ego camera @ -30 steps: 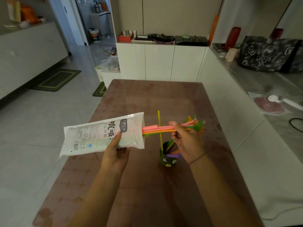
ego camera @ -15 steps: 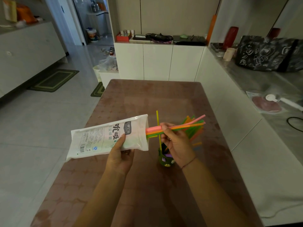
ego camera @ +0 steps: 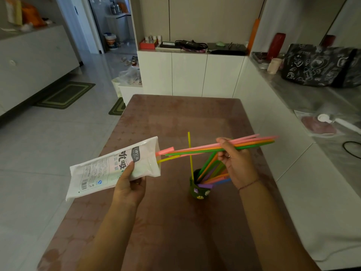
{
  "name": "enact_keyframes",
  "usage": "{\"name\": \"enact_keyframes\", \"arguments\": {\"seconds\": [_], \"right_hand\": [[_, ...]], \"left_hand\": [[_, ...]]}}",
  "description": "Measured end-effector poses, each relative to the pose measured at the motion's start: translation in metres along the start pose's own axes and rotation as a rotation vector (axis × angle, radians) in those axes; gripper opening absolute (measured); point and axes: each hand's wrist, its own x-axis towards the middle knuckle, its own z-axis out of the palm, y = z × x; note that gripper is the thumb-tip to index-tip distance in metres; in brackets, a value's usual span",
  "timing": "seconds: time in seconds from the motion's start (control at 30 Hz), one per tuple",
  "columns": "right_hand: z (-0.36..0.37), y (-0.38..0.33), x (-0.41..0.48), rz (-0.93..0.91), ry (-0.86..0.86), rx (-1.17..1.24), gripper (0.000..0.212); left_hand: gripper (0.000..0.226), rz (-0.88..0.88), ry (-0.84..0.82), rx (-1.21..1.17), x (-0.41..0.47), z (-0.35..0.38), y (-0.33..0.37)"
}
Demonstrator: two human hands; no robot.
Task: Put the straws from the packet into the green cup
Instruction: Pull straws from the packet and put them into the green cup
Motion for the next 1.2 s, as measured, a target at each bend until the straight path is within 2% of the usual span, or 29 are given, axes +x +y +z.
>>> {"name": "enact_keyframes", "arguments": {"seconds": [0.23,0.37,0.47,0.53,0.6,0.77,1.03,1.2], "right_hand": [[-0.034,-0.02,0.014,-0.094,0.105,-0.173,0.007],[-0.047,-0.017,0.024,-0.179,0.178,-0.543,0.01],[-0.047,-0.006,0.027,-0.199,0.167,-0.827,0.023],[-0.045,0.002,0.027,-0.212,0.131,-0.914,0.02],[-0.042,0.009,0.025,-0.192,0.076,-0.948,0.009],[-0.043,0.011,0.027,-0.14,0.016,-0.907,0.018],[-0.044,-0.002,0.029,-0.359,0.148,-0.947,0.01],[-0.036,0.015,0.032,-0.331,0.059,-1.123,0.016]], "left_hand": [[0.02,0.016,0.017,0.011,0.003,-0.01,0.005],[0.02,0.008,0.015,0.025,0.002,-0.011,0.001],[0.021,-0.001,0.01,0.036,0.002,-0.009,-0.003],[0.023,0.002,0.0,0.039,0.001,-0.007,-0.005],[0.027,0.011,-0.008,0.038,0.001,-0.005,-0.007],[0.031,0.025,-0.012,0.044,0.0,-0.004,-0.007],[0.025,0.021,-0.032,0.054,0.002,-0.005,-0.012],[0.023,-0.001,-0.041,0.052,0.001,0.001,-0.017]]}}
